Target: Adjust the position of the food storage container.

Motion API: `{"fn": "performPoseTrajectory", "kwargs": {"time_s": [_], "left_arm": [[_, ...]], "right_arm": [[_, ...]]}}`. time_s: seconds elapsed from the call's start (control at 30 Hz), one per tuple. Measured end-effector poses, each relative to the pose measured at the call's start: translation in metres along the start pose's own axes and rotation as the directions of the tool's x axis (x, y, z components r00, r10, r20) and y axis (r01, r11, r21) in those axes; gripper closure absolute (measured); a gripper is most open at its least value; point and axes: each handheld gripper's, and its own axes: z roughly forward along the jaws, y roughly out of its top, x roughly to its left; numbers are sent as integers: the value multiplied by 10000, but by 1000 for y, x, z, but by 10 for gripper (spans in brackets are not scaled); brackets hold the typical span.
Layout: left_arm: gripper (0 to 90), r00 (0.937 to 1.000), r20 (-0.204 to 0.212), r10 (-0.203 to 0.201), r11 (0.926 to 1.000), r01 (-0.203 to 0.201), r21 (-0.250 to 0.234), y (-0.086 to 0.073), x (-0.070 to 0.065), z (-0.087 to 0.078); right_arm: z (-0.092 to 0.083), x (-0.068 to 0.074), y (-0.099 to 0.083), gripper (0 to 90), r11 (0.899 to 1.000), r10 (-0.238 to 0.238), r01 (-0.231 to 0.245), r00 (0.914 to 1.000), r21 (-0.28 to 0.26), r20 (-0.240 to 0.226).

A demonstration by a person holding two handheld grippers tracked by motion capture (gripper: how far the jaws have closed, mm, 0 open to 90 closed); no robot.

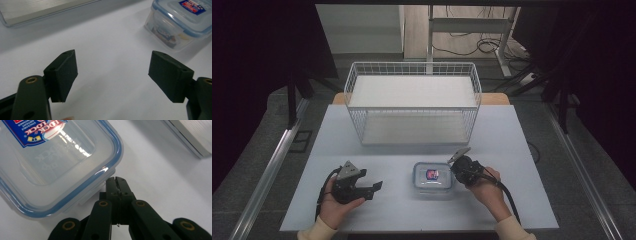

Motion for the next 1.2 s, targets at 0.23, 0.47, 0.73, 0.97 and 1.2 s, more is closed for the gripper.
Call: {"fn": "performPoseTrajectory", "kwargs": {"time_s": [0.23,0.47,0.73,0.97,1.2], "left_arm": [[224,10000,3,25,10000,-25,77,0,1,2],[224,10000,39,-10,10000,10,53,0,1,2],[224,10000,55,17,10000,-17,30,0,1,1],[222,10000,69,-38,10000,38,-4,0,0,1],[221,9999,106,-70,10000,70,2,0,0,1]], "right_arm": [[4,10,14,898,9993,-215,208,9995,-301,-236],[9,20,24,898,9984,-392,368,9977,-437,-554],[4,16,20,898,9979,-404,382,9983,-517,-425],[-25,-2,-3,898,9840,416,-483,9982,-1716,-421],[-33,-8,-46,898,9599,1069,-1294,9890,-2485,-1020]]}}
